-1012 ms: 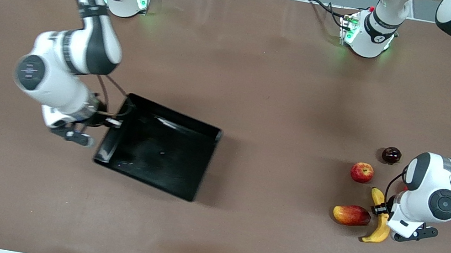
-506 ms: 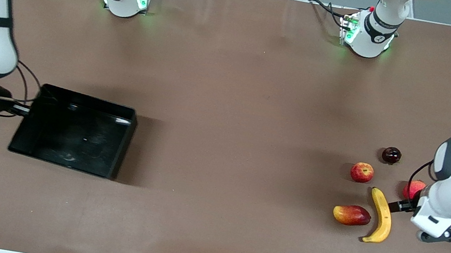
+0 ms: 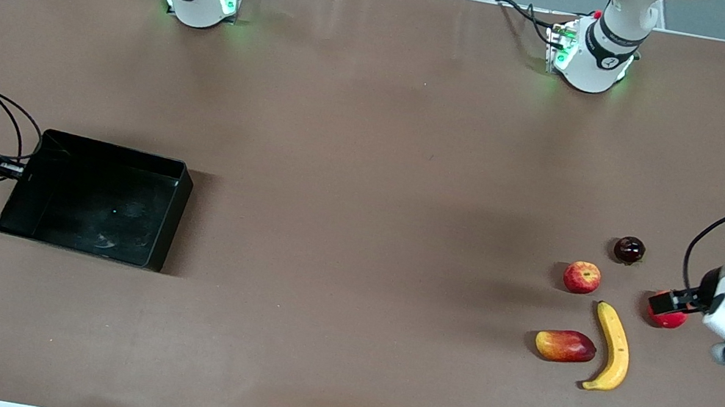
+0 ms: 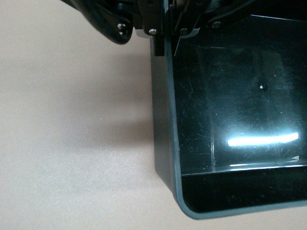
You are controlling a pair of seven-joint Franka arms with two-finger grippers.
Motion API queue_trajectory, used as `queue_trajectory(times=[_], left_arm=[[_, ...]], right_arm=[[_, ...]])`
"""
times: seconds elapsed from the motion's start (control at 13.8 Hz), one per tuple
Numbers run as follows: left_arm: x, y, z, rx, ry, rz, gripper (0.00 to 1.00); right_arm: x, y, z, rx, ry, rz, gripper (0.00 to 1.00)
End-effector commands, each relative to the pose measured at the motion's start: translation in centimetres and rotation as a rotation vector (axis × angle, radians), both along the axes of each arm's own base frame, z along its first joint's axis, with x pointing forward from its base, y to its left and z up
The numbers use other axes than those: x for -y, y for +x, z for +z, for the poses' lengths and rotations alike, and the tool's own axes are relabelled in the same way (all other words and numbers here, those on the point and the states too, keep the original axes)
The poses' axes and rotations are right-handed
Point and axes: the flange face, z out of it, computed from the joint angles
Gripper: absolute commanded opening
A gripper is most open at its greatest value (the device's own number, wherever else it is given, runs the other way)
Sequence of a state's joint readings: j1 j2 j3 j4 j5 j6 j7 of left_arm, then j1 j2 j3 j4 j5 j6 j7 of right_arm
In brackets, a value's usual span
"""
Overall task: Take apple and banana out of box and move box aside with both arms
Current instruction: 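Place the banana by the mango while the right gripper drags the tray away, then release the tray with the right gripper while the left gripper lifts away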
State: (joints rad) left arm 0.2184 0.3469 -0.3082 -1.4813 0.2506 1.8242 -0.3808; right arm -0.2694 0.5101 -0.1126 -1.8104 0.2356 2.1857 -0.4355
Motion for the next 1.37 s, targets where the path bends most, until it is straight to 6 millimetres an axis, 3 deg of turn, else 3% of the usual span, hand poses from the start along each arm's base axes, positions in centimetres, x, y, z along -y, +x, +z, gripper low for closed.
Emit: queue_trajectory(times=[0.0,0.14,0.22,0.29,0.43,0.65,0.8,0.87,1.01,1.3], left_arm=[[0.0,-1.5,4.2,0.032,-0.009,-0.055,1.00],[0.3,-2.5,6.3,0.042,-0.005,-0.073,1.00],[0.3,-2.9,6.9,0.038,-0.004,-0.080,1.00],[0.4,-3.3,8.0,0.049,-0.011,-0.082,1.00],[0.6,-4.9,9.8,0.026,-0.018,-0.094,1.00],[0.9,-7.1,13.4,0.046,-0.026,-0.128,1.00],[0.8,-7.3,13.5,0.031,-0.053,-0.176,1.00],[0.5,-7.8,14.2,0.032,-0.062,-0.215,1.00],[0.5,-9.2,15.1,-0.007,-0.057,-0.277,1.00],[1.4,-12.2,17.4,-0.042,-0.092,-0.286,1.00]], right_arm=[[2.1,0.6,-0.2,0.021,0.038,0.014,0.00],[2.2,0.5,-0.5,0.018,0.040,0.016,0.02],[2.1,0.6,-0.5,0.018,0.040,0.019,0.76],[1.8,0.9,-0.1,0.026,0.036,0.026,1.00],[1.1,2.7,2.2,0.074,0.018,0.047,1.00],[-2.6,7.1,8.8,0.147,-0.018,0.151,1.00],[-3.3,8.6,13.3,0.135,-0.046,0.209,1.00],[-6.2,9.0,14.7,0.123,-0.044,0.239,1.00],[-9.8,9.2,18.3,0.148,-0.060,0.183,1.00],[-16.8,7.6,23.0,0.117,-0.045,0.131,1.00]])
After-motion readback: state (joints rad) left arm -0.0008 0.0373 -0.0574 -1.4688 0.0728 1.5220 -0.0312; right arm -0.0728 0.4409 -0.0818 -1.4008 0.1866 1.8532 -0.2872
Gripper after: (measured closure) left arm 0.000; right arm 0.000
